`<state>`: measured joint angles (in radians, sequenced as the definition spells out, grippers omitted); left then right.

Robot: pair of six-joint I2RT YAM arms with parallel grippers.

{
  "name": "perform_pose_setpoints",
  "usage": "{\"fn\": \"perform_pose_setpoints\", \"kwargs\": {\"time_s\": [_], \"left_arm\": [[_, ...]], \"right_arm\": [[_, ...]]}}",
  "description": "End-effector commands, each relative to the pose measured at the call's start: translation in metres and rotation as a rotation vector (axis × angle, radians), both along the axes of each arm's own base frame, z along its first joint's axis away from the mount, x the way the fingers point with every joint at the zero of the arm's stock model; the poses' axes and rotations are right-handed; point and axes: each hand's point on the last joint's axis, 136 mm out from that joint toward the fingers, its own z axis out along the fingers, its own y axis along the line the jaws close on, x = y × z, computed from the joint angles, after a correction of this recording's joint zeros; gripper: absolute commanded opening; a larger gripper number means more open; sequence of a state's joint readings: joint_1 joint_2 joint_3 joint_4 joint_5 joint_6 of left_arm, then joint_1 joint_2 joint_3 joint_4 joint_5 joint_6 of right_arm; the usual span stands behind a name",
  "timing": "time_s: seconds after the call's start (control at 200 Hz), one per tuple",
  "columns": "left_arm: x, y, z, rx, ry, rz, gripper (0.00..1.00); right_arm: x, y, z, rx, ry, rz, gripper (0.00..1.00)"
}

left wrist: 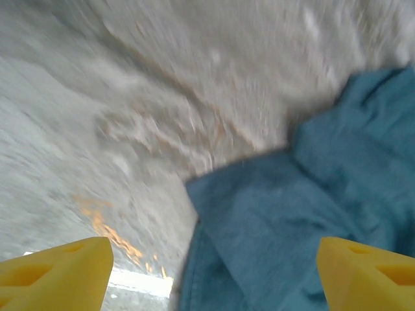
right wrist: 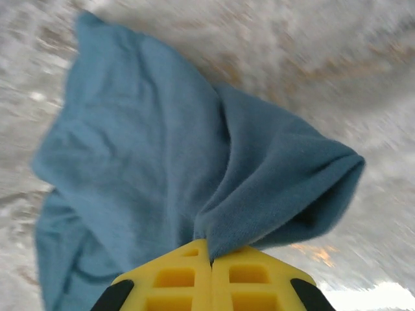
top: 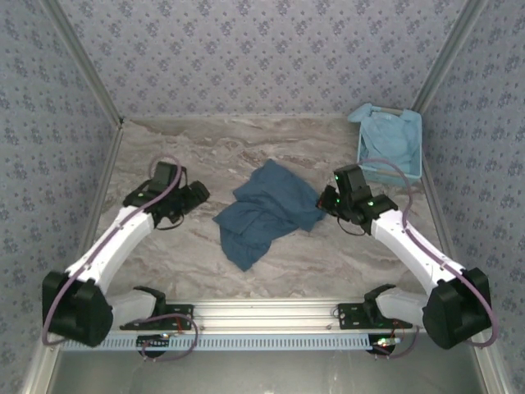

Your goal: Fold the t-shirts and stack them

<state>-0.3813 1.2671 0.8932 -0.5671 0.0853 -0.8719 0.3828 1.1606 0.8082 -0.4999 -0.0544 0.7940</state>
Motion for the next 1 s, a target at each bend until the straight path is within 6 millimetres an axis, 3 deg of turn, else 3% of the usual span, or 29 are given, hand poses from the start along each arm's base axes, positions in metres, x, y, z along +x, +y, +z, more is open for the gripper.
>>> {"fn": "perform_pose_setpoints", "kwargs": {"time_s": [0.0,0.2,0.395,0.44,0.545,0.675,0.799,0.979,0.994], "left_arm": [[-0.005,-0.045,-0.013,-0.041,0.026,-0.181,0.83],[0.003,-0.061,-0.049,0.079,0.05,-0.283,0.81],[0.016,-0.077,-0.063,0.092,0.059,-0.324,0.71],[0.019,-0.082,-0.062,0.092,0.049,-0.333,0.63],[0.026,-0.084,-0.061,0.109,0.04,-0.334,0.34],[0.03,-0.078,-0.052,0.154,0.008,-0.317,0.0],[0.028,-0.069,-0.037,0.189,-0.02,-0.315,0.0],[0.021,-0.06,-0.016,0.209,-0.053,-0.321,0.0],[0.019,-0.059,-0.016,0.211,-0.044,-0.323,0.05]], "right_arm": [[-0.016,-0.017,-0.015,-0.008,0.096,-0.043,0.0],[-0.023,-0.047,-0.027,-0.066,0.183,-0.107,0.21],[-0.028,-0.048,-0.026,-0.054,0.207,-0.079,0.5],[-0.033,-0.043,-0.027,-0.046,0.222,-0.069,0.54],[-0.045,-0.029,-0.033,-0.003,0.243,-0.052,0.57],[-0.046,-0.006,-0.037,0.036,0.219,-0.018,0.58],[-0.039,0.013,-0.043,0.049,0.211,0.02,0.59],[-0.028,0.023,-0.063,0.021,0.232,0.051,0.53],[-0.026,0.023,-0.063,0.018,0.232,0.053,0.53]]}}
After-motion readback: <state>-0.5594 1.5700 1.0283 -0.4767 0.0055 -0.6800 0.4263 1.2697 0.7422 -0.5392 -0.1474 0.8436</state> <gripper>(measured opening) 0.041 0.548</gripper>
